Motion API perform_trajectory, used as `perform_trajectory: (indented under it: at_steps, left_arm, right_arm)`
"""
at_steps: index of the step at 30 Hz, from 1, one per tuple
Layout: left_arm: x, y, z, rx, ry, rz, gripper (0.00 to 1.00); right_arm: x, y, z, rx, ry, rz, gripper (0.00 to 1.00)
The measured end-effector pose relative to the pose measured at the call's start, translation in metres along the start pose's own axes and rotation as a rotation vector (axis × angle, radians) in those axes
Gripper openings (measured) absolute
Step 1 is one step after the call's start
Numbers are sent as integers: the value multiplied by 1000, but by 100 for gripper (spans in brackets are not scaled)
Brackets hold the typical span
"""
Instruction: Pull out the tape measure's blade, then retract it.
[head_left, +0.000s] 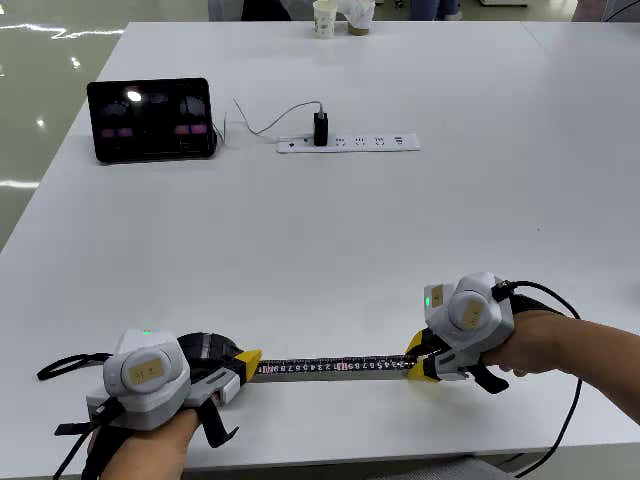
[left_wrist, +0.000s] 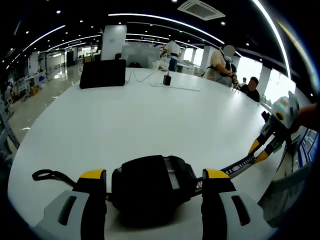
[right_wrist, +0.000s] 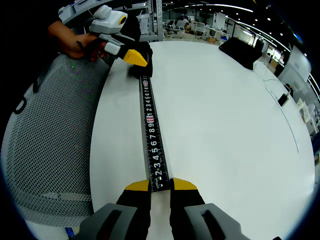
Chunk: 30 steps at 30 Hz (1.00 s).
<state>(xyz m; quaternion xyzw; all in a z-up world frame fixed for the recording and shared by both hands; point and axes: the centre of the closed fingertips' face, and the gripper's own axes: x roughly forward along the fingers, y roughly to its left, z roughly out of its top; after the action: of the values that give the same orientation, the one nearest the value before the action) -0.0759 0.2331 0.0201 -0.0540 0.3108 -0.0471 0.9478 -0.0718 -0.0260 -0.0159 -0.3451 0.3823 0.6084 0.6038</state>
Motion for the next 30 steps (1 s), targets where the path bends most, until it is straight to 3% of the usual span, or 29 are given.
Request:
perform_trajectory:
  at_steps: [4,27,30]
  left_arm:
    - [0,-1,-4,0,28,2,63]
    - [0,0,-4,32,35,5,60]
    - [0,0,-4,29,36,4,61]
  right_arm:
    - [1,0,0,3,19,3,10]
    - [0,0,1,21,22,-6,10]
    - [1,0,2,-1,42,-2,10]
